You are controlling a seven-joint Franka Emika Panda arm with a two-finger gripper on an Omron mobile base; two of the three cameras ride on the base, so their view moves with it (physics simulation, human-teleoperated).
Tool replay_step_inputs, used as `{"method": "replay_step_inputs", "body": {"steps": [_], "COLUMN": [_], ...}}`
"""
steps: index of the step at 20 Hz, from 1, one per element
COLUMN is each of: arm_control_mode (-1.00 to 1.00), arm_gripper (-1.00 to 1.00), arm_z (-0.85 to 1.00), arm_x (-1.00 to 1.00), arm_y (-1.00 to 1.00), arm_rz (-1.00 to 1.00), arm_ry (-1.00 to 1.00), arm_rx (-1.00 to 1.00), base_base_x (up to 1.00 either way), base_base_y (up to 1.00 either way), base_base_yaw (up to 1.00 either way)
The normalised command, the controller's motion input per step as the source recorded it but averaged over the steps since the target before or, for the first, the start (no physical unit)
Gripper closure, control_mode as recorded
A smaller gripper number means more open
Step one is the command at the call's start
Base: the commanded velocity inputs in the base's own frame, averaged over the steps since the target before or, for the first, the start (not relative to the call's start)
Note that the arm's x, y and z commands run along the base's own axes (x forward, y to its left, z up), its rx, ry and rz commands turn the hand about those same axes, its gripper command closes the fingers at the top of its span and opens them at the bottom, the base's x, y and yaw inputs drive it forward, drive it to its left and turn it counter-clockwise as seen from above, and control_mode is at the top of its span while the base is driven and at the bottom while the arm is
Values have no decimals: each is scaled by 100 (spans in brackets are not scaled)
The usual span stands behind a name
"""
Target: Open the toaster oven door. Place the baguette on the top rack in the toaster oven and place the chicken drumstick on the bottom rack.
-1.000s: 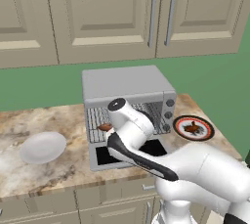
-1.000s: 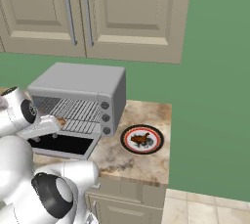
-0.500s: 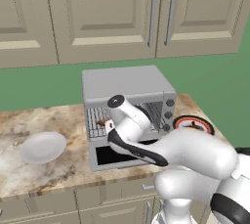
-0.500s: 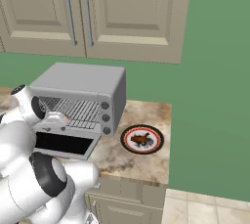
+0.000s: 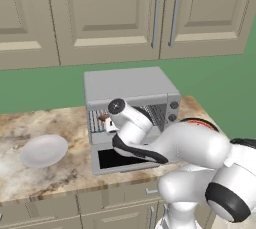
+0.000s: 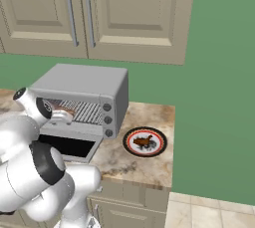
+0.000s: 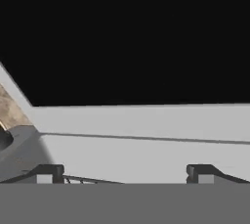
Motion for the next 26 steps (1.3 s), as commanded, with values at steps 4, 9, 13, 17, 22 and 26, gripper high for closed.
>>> {"method": "replay_step_inputs", "body": {"steps": [4, 9, 13, 17, 22, 26], "arm_control_mode": [-100, -100, -100, -100, -100, -100], "arm_gripper": [-100, -100, -100, -100, -100, -100], "arm_z": [0, 0, 0, 8, 13, 8], "arm_x": [38, 22, 2, 18, 29, 10], "arm_y": [-2, -8, -12, -18, -15, -2], "arm_rz": [0, 0, 0, 0, 0, 0], "arm_ry": [-17, -13, -7, -4, 0, 0], "arm_rx": [4, 6, 10, 10, 9, 9], "base_base_x": [0, 0, 0, 0, 0, 0], "base_base_y": [0, 0, 0, 0, 0, 0], "base_base_yaw": [0, 0, 0, 0, 0, 0]}}
